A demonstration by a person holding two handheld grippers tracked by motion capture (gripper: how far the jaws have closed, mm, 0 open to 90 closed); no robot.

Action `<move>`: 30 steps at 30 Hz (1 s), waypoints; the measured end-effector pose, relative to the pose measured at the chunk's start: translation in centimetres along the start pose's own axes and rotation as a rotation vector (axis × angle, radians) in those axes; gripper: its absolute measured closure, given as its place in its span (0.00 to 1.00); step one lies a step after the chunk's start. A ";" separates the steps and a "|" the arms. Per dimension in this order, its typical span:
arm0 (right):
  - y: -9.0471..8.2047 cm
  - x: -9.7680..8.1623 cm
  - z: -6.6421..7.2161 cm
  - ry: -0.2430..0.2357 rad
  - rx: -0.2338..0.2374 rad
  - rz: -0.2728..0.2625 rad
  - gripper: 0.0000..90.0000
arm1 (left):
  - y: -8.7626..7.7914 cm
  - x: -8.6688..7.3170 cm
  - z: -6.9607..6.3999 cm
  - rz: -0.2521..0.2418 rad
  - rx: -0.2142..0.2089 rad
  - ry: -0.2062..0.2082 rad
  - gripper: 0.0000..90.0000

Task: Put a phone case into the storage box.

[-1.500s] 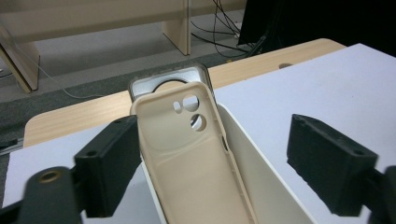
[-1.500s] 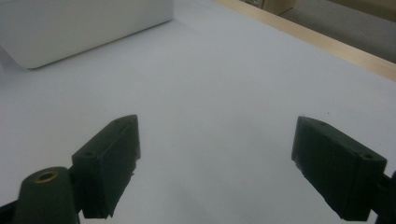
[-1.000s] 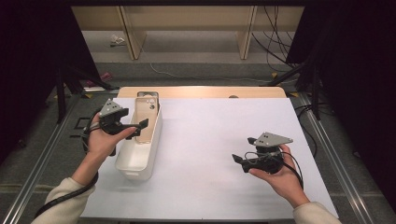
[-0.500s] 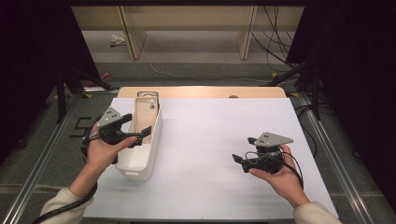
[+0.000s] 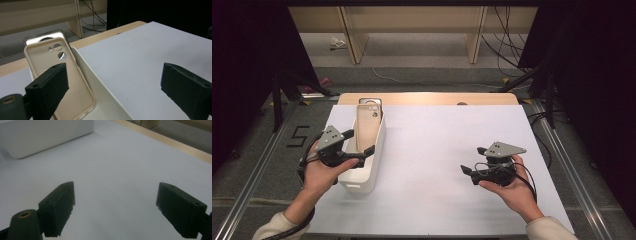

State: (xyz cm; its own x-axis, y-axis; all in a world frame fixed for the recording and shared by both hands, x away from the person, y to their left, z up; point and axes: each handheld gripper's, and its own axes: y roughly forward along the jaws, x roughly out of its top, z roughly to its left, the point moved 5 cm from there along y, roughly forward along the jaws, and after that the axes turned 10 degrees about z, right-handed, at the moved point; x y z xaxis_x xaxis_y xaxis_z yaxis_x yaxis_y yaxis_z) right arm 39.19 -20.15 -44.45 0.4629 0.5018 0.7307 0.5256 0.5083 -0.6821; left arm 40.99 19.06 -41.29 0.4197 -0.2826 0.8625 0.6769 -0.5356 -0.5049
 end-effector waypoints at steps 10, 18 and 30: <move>0.0 0.0 0.0 -0.003 0.003 -0.003 0.18 | -0.5 -1.0 -0.5 0.004 -0.008 0.015 0.07; 0.0 0.0 0.1 0.000 0.005 -0.002 0.18 | -0.8 -1.7 -0.7 0.008 -0.003 0.025 0.07; 0.0 0.0 0.1 0.001 0.005 -0.002 0.18 | -1.2 -2.8 -0.6 0.021 0.000 0.020 0.06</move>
State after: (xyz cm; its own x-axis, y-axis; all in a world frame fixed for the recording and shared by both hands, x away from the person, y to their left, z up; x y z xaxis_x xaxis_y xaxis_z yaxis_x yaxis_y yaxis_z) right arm 39.11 -20.09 -44.40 0.4623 0.5004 0.7321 0.5227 0.5131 -0.6808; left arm 38.68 20.00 -43.08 0.4211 -0.3097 0.8525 0.6680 -0.5299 -0.5225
